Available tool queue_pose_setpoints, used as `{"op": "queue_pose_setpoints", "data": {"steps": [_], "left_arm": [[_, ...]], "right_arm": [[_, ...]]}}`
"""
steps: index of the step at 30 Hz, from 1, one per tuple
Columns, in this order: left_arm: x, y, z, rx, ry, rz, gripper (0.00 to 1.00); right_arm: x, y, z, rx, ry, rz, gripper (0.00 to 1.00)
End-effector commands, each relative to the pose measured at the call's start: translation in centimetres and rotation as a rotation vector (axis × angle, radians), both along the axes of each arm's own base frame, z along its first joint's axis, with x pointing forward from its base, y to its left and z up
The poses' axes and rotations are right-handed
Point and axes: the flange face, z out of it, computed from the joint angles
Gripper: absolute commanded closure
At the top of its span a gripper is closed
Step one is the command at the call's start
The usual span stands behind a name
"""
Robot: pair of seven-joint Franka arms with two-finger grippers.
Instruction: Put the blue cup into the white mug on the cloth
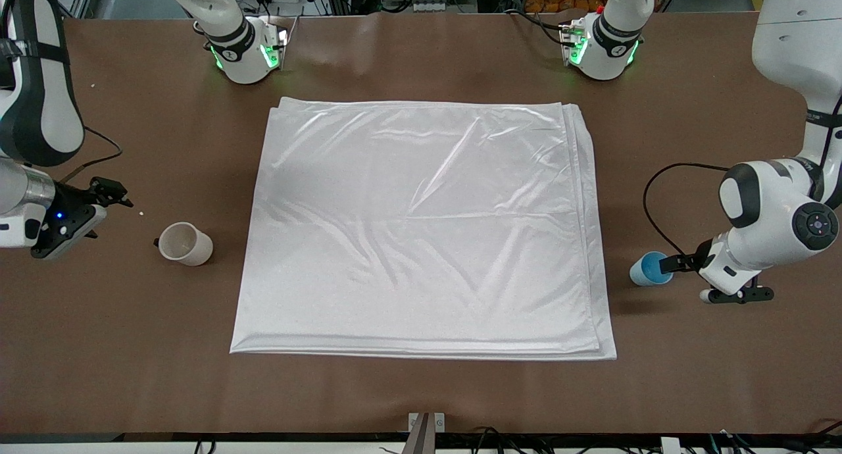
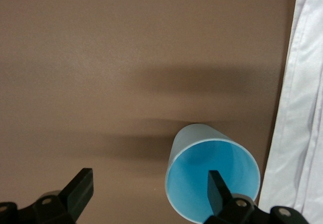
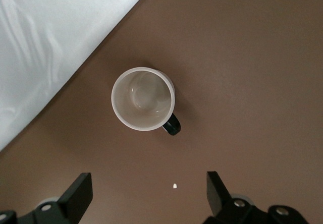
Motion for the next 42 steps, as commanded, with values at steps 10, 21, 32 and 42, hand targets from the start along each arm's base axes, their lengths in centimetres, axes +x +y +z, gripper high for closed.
{"op": "queue_pose_setpoints", "data": {"steps": [10,21,32,42], "left_arm": [[-1.6,-0.3,-2.5,-0.007,-0.039,-0.002,0.25],[-1.7,0.0,-3.2,-0.008,-0.037,-0.001,0.76],[-1.7,0.0,-3.2,-0.008,-0.036,-0.01,1.0],[-1.6,-0.2,-2.4,-0.006,-0.046,-0.018,1.0]], "right_arm": [[2.1,0.8,-4.3,-0.015,-0.037,0.443,0.0],[3.0,0.6,-8.6,-0.032,-0.051,0.7,0.0],[3.0,-1.5,-11.3,-0.024,-0.059,0.783,0.0],[0.9,-2.8,-14.6,-0.014,-0.074,0.821,0.0]]}}
